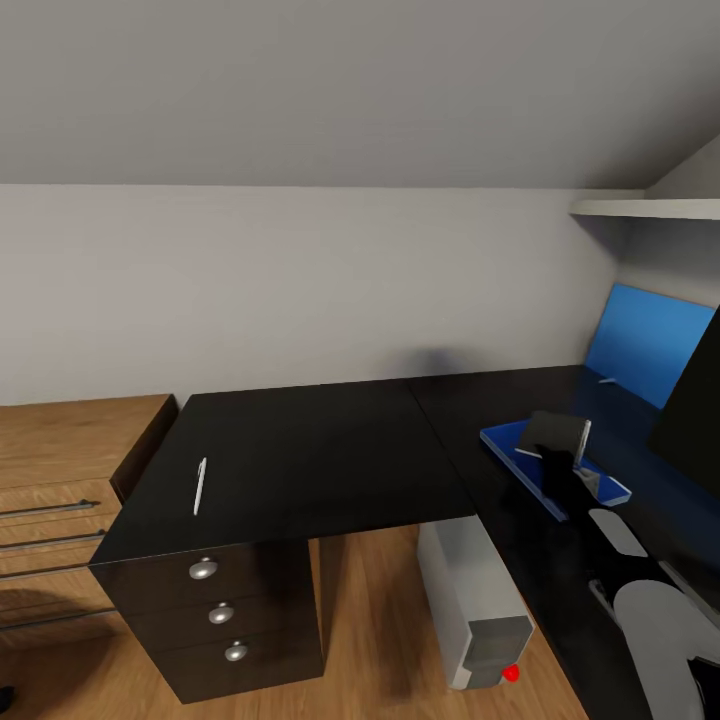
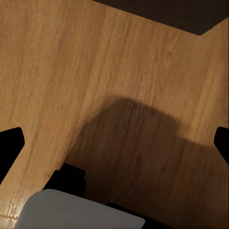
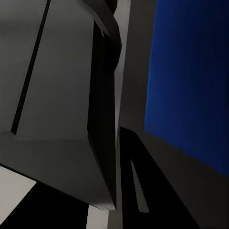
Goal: In the bedroom, organize the workspace by keeping the computer under the desk, ensuring the monitor is on the desk, placing the keyboard on the desk next to the monitor, placing the mouse on the desk next to the keyboard, moving the folder from the swivel chair onto the desk next to the mouse, stacking the notebook on top of the folder with the pen on top of the notebook, and positioning the swivel chair next to the desk.
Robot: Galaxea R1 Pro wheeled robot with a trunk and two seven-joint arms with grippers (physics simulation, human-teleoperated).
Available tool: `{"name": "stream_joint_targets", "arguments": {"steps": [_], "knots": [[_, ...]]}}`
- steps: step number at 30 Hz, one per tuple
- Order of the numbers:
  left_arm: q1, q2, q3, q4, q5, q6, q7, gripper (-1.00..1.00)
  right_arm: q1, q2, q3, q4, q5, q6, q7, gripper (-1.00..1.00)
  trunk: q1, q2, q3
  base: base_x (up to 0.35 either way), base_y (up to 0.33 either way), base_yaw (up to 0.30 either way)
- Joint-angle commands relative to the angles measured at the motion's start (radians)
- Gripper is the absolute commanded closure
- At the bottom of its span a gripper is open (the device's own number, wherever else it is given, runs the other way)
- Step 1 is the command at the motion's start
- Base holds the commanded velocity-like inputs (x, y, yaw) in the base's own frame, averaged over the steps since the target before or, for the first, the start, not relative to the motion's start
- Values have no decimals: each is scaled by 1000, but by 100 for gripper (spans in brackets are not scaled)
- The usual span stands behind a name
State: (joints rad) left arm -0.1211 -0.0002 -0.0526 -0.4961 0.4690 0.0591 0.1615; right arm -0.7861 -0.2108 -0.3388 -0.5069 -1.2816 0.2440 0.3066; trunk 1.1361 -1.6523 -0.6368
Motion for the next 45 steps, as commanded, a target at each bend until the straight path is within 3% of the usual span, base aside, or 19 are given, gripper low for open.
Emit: {"name": "stream_joint_targets", "arguments": {"steps": [1, 45], "knots": [[0, -1, -6, -2, 7, 4, 8, -100, -1, -3, -5, 1, -10, 9, 3, 100, 0, 0, -1, 0, 0, 0], [0, -1, -6, -2, 7, 4, 7, -100, -1, 0, -5, 2, -8, -18, 2, 100, 0, 0, -1, 0, 0, 0]]}}
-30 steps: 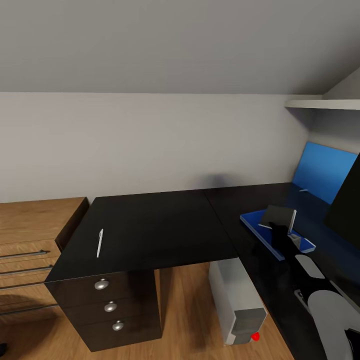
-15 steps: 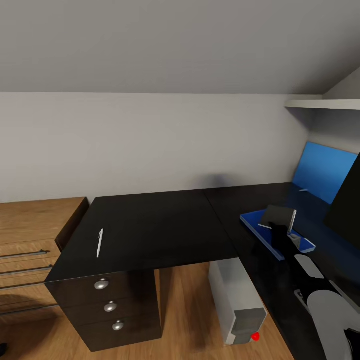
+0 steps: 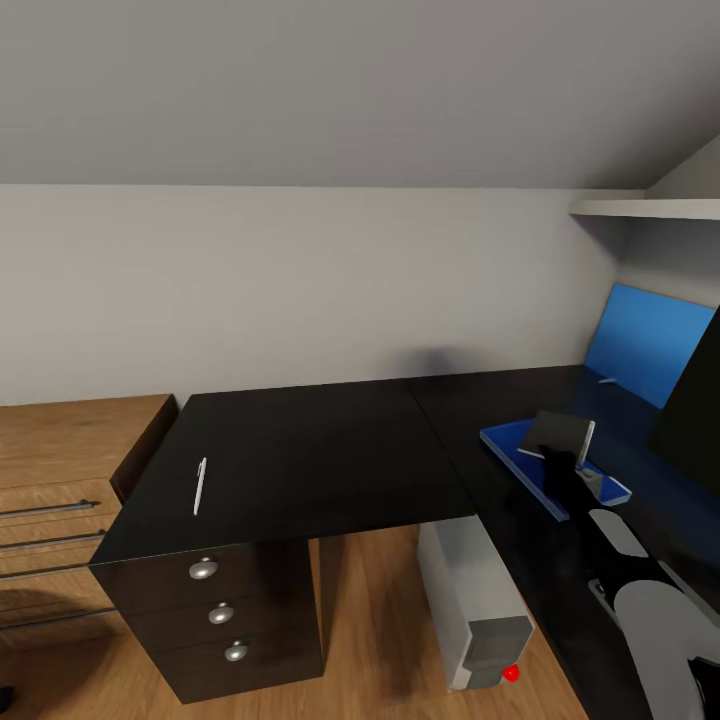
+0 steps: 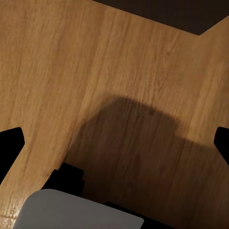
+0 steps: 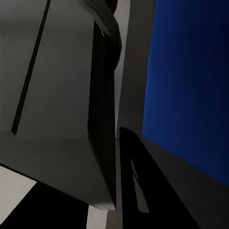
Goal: In the bedroom, organize the workspace by keeping the computer under the desk, ensuring the monitor is on the desk, placing the keyboard on the desk next to the monitor, placing the mouse on the desk next to the keyboard, moving the folder from the swivel chair onto the desk next to the mouse, stacking the notebook on top of the folder with the pen on top of the notebook, and positioning the swivel chair next to the desk.
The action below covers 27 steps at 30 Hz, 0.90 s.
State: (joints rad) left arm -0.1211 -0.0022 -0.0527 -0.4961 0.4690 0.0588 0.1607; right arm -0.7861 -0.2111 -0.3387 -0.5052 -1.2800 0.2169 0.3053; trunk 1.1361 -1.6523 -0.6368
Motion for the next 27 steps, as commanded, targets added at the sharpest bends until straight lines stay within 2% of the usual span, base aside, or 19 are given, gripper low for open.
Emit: {"name": "stream_joint_targets", "arguments": {"steps": [1, 15, 27], "knots": [[0, 1, -6, -2, 7, 4, 8, -100, -1, 1, -5, 1, -10, 6, -1, 100, 0, 0, -1, 0, 0, 0], [0, 2, -6, -2, 8, 4, 8, -100, -1, 1, -2, 0, -3, -19, -29, 100, 0, 0, -1, -2, 0, 0], [0, 2, -6, -2, 8, 6, 8, -100, -1, 1, -3, -1, -3, -22, -30, 100, 0, 0, -1, -68, 0, 0]]}}
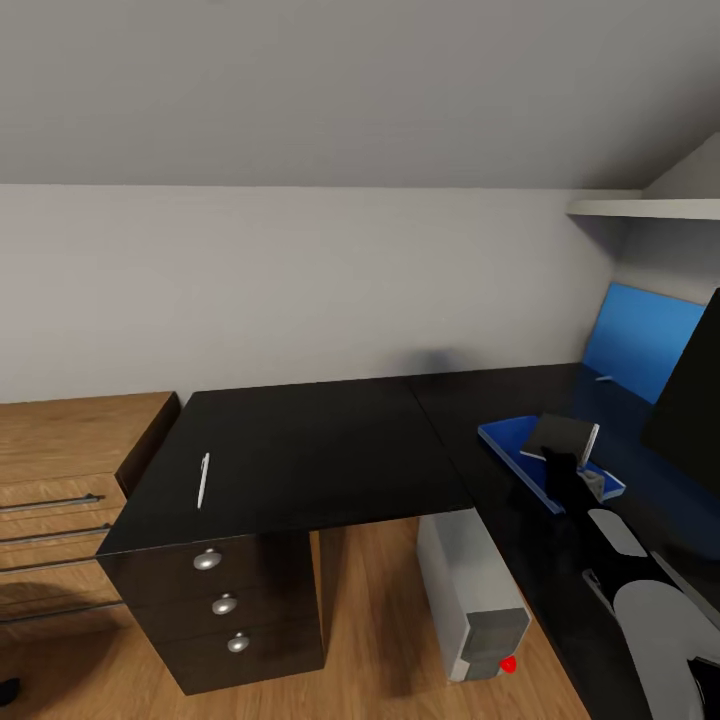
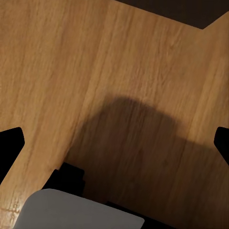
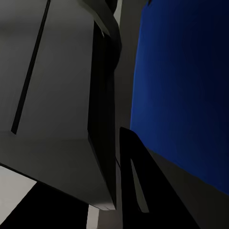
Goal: In the bedroom, organize the workspace by keeping the computer under the desk, ensuring the monitor is on the desk, placing the keyboard on the desk next to the monitor, placing the mouse on the desk next to the keyboard, moving the folder from the swivel chair onto the desk next to the mouse, stacking the notebook on top of the folder with the pen on top of the notebook, and positioning the swivel chair next to the desk.
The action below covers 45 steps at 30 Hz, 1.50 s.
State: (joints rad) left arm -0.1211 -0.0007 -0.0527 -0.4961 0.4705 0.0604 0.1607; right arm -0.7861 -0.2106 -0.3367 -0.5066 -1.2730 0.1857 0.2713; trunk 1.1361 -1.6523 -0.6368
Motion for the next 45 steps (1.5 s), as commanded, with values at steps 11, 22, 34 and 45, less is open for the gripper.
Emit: {"name": "stream_joint_targets", "arguments": {"steps": [11, 22, 34, 45], "knots": [[0, 1, -6, -2, 7, 4, 8, -100, -1, 0, -3, 1, -10, 9, -19, -100, 0, 0, -1, -1, 0, 0], [0, 1, -6, -2, 7, 4, 8, -100, -1, 0, -5, 0, -11, 9, -20, -100, 0, 0, -1, -2, 0, 0], [0, 2, -6, -2, 7, 4, 8, -100, -1, 0, -5, 0, -11, 7, -20, -100, 0, 0, -1, -88, 0, 0], [0, 2, -6, -2, 7, 4, 8, -100, -1, 0, -5, 0, -11, -11, -18, -100, -27, 49, 21, -1, 0, 0]]}}
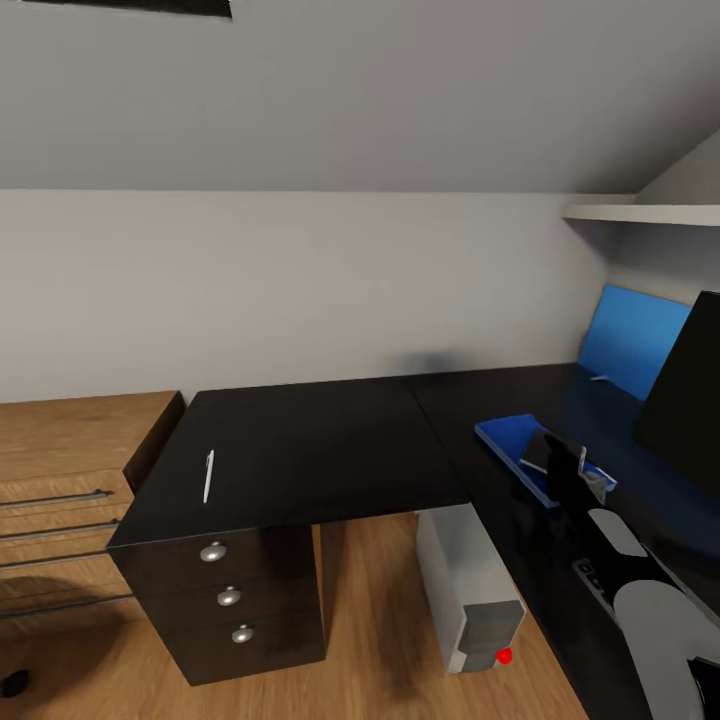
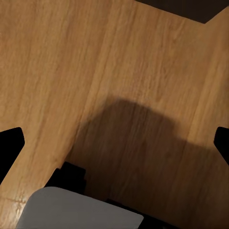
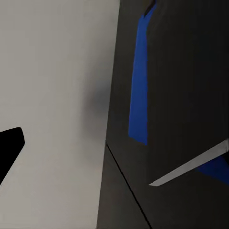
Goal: In the bedroom, organize the workspace by keeping the computer under the desk, ensuring the monitor is on the desk, placing the keyboard on the desk next to the monitor, placing the mouse on the desk next to the keyboard, moving the folder from the swivel chair onto the desk next to the mouse, stacking the notebook on top of the folder with the pen on top of the notebook, and positioning the swivel chair next to the desk.
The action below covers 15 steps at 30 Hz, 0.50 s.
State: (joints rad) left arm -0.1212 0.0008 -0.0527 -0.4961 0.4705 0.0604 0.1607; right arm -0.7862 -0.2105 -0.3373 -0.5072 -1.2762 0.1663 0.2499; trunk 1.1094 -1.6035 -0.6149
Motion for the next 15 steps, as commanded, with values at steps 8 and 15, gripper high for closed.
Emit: {"name": "stream_joint_targets", "arguments": {"steps": [8, 15], "knots": [[0, 1, -6, -2, 7, 4, 8, -100, -1, 0, -5, 1, -8, 7, 4, -100, 0, 0, -1, 0, 0, 0], [0, 1, -6, -2, 7, 4, 7, -100, -1, 0, -5, 1, -8, 6, 5, -100, 0, 0, -1, -59, 0, 0]]}}
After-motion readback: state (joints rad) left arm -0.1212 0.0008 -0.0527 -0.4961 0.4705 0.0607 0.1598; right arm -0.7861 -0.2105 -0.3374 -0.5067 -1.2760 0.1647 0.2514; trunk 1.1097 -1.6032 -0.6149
